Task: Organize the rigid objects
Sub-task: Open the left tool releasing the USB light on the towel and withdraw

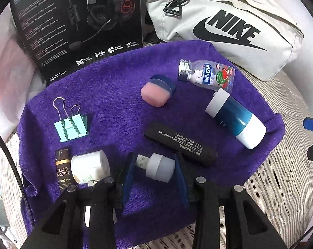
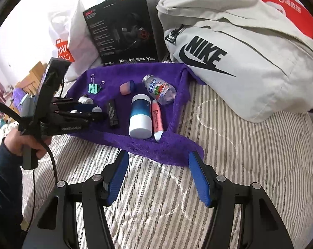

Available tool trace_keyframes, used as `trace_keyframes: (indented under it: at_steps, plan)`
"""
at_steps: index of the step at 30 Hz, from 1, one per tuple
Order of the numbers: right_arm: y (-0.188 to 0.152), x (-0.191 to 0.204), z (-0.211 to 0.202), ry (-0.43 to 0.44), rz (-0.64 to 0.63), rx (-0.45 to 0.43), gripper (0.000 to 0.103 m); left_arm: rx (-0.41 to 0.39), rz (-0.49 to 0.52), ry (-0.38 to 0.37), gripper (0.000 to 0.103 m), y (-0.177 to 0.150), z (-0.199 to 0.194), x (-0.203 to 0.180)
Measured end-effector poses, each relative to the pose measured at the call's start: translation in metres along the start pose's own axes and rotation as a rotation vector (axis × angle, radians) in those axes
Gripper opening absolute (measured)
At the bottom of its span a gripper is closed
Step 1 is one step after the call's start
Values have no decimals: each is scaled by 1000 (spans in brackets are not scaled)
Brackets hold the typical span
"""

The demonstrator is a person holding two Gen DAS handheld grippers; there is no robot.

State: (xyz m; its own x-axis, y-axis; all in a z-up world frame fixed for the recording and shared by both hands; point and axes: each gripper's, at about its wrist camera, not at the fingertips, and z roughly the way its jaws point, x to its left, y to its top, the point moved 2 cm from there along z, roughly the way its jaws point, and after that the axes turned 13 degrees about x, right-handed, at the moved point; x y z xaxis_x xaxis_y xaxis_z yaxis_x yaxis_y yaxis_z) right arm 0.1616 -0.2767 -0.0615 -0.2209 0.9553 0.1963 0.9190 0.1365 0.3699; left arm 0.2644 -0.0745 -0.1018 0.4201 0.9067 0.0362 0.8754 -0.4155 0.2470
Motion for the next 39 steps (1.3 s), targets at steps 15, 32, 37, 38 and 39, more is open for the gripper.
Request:
trace_keyframes:
  at_steps: [15,32,37,38,39]
  plan:
    - [-26,-12,-7,12,63,11,60,17,-49,-57,46,-18,-10,-4]
    - [-32,13,-28,-28,67,-30,75,-86,-58,-3,92,-57,-73,-20]
    - [-27,26,-28,-34,72,-42,88,-140,-155,22,103,-86,-96,-12]
    - [-26,29,-29,-36,71,-49,92,-147,-179,17,103,-93,-100,-9]
    - [-25,32,-29,-33,71,-57,93,-151,-199,17,103,-98,-103,-7]
